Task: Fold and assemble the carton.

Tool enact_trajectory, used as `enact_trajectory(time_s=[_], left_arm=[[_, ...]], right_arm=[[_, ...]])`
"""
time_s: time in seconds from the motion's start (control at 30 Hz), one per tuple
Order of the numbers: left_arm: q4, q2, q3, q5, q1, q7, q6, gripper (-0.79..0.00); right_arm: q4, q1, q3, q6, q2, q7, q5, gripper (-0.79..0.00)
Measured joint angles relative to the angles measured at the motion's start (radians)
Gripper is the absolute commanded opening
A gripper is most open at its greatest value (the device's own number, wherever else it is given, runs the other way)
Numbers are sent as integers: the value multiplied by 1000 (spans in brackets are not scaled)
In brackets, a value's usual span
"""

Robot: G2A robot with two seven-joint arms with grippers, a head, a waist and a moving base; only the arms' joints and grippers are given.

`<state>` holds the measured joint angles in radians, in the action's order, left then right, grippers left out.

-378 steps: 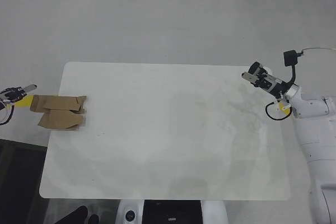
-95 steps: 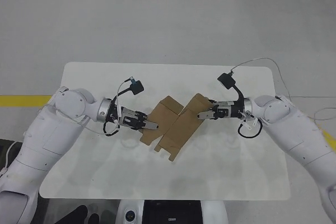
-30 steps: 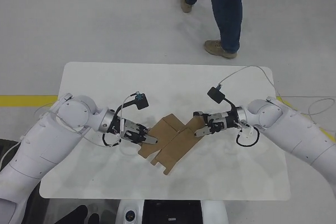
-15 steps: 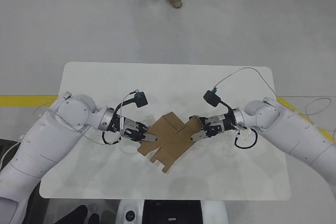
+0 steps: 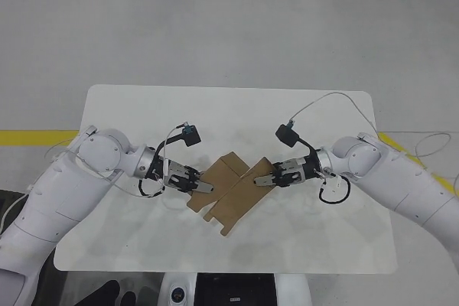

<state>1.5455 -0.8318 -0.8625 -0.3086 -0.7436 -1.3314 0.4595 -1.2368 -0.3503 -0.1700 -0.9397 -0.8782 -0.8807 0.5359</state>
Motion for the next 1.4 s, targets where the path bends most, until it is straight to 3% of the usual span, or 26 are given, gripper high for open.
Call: enact_trajectory(time_s=[0.03,0.07,0.23,0.5,0.73,0.93,1.4], left_arm=[[-1,0,-1,0,-1,1,-1,-489],[-2,0,-4,0,-1,2,0,0],[-11,0,-29,0,-2,43,5,0],[-5,5,-103,-11,-50,231,-11,0],[-1,2,-137,-43,-106,379,-81,0],[8,-8,-151,-110,-131,449,-102,0],[16,-31,-151,-185,-145,427,-125,0]], right_arm=[[-1,0,0,0,-1,0,1,-785],[-1,1,0,-2,-1,2,3,-785],[4,1,0,-12,-2,12,42,-785],[47,5,-15,40,7,-40,246,-785],[62,-30,-85,94,22,-92,391,-785],[30,-64,-136,172,37,-72,334,-785],[-59,-191,-266,279,74,96,186,-785]])
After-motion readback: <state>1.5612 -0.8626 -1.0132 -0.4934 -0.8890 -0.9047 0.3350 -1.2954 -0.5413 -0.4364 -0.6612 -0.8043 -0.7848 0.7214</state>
